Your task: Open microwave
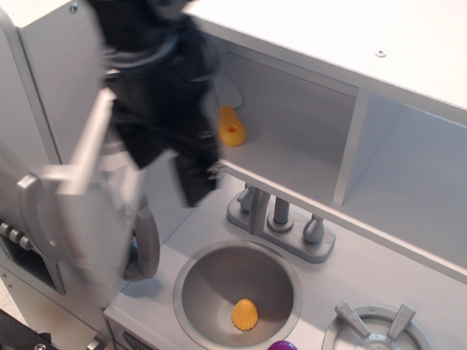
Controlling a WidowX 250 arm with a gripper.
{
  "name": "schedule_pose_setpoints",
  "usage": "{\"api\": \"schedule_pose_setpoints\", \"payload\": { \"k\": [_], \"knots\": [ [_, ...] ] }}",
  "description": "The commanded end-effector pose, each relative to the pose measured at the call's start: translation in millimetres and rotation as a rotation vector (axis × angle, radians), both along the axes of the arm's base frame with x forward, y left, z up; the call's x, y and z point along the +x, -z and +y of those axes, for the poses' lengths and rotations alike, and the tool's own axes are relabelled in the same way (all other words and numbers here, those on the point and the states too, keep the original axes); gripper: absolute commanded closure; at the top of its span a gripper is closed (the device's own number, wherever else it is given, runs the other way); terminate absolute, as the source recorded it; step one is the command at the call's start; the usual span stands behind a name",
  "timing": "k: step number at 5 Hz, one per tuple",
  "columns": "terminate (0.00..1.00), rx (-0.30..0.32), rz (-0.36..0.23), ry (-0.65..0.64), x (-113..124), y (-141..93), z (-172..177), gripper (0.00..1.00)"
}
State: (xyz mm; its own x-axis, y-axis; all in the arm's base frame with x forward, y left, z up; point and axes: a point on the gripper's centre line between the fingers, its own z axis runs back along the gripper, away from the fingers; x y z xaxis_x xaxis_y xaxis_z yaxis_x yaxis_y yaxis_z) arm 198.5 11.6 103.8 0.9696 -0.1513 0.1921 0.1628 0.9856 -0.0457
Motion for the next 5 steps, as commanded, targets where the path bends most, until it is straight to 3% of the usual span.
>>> {"api": "schedule_pose_setpoints", "payload": {
  "k": [1,3,4,5],
  "knots": [
    [0.00,-0.006,-0.074,-0.020,6,-34,23,0.00],
    [0.00,-0.073,-0.018,-0.043,22,-67,-35,0.00],
    [0.00,-0.077,0.021,-0.009,29,-85,-44,0.00],
    [1.00,-0.077,0.021,-0.009,29,-85,-44,0.00]
  ]
}}
